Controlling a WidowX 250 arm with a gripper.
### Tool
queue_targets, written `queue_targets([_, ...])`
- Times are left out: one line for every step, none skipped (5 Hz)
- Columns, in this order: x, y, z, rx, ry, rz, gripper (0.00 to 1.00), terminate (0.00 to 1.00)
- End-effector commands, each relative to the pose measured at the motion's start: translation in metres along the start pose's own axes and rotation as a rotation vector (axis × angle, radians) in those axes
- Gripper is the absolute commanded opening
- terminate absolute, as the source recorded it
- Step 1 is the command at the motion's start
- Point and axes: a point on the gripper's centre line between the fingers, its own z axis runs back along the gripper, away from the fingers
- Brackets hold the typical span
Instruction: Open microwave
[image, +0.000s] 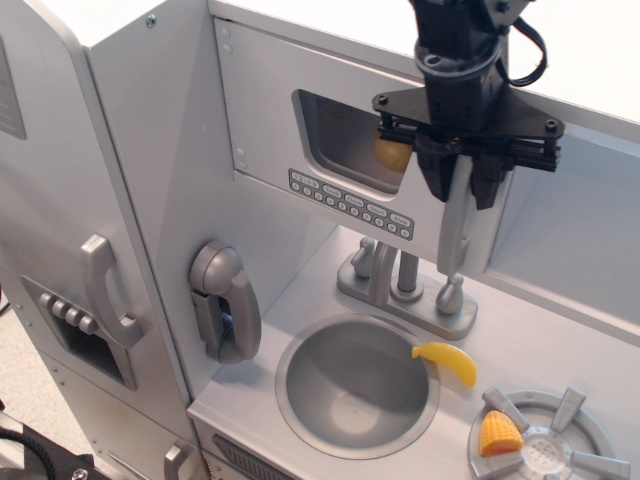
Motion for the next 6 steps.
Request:
queue_targets([-0.037, 0.006, 0.034, 0.0, 0.039, -0.054, 0.0, 0.0])
queue_targets([-0.057, 0.016, 0.046, 0.043, 0.165, -0.057, 1.0, 0.0])
queue_targets([-0.071, 0.021, 0.058, 0.072, 0.326, -0.048, 1.0, 0.0])
queue_targets([-0.088, -0.002, 0.057, 0.094, 0.395, -0.1, 1.0, 0.0])
queue_targets([-0.078, -0.044, 0.042, 0.072, 0.367, -0.089, 1.0, 0.0])
queue_targets([-0.058, -0.075, 0.028, 0.022, 0.343, -0.078, 1.0, 0.0])
